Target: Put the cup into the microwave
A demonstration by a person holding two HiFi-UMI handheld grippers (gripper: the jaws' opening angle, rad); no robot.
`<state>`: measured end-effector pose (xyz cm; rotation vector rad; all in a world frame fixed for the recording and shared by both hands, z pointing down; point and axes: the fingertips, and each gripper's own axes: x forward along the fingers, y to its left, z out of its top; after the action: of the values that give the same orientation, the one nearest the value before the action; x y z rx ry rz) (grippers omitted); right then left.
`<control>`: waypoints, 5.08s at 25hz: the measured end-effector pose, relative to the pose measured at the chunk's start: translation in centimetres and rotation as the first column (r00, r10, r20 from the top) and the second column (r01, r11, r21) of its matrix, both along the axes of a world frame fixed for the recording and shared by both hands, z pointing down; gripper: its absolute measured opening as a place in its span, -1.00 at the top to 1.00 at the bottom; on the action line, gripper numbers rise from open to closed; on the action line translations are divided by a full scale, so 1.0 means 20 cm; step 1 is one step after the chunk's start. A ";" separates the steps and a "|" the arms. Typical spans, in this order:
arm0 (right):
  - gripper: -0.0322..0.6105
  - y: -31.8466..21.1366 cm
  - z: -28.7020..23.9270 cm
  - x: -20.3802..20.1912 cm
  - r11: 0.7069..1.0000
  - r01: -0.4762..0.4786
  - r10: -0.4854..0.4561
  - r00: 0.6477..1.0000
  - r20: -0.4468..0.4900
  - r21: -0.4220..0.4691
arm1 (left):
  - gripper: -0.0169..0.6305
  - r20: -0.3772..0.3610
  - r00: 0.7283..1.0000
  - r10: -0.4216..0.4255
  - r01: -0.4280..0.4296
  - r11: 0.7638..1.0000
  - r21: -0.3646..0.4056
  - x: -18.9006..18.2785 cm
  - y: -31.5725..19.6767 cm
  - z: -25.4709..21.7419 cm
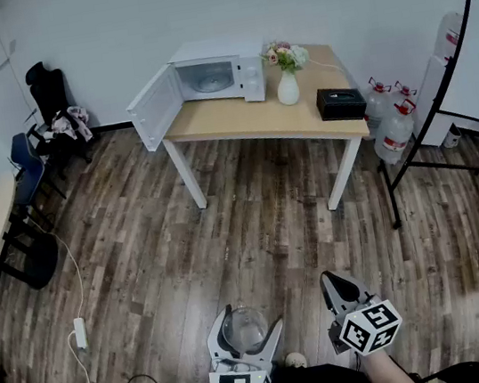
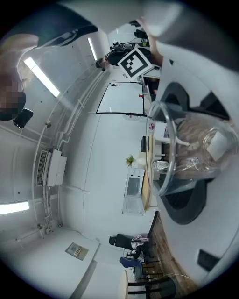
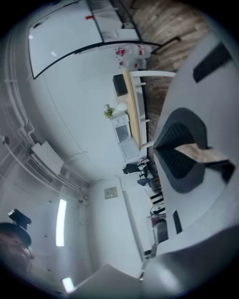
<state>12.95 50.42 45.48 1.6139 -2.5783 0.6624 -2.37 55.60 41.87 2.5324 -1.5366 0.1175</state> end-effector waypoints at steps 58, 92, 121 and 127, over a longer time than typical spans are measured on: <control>0.92 -0.71 -0.09 0.09 0.997 -0.068 0.070 0.995 -0.076 0.037 | -0.33 -0.019 0.998 -0.054 0.054 0.998 0.040 0.08 -0.77 -0.09; 0.92 -1.63 0.02 -0.10 0.995 -0.102 0.101 0.993 -0.061 -0.012 | -0.33 -0.012 1.000 0.005 -0.004 0.999 0.048 -0.06 -1.73 -0.03; 0.92 -2.02 0.09 -0.15 0.998 -0.053 0.050 0.996 -0.073 -0.046 | -0.33 -0.035 0.998 -0.043 0.043 0.999 0.000 -0.10 -2.08 0.04; 0.92 -2.20 0.08 -0.15 0.998 -0.046 0.042 0.997 -0.062 -0.049 | -0.33 -0.035 0.998 -0.054 0.054 0.999 0.006 -0.10 -2.25 0.01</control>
<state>9.94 6.42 47.12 1.6533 -2.4698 0.6643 -4.38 10.56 42.12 2.4824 -1.5934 0.0602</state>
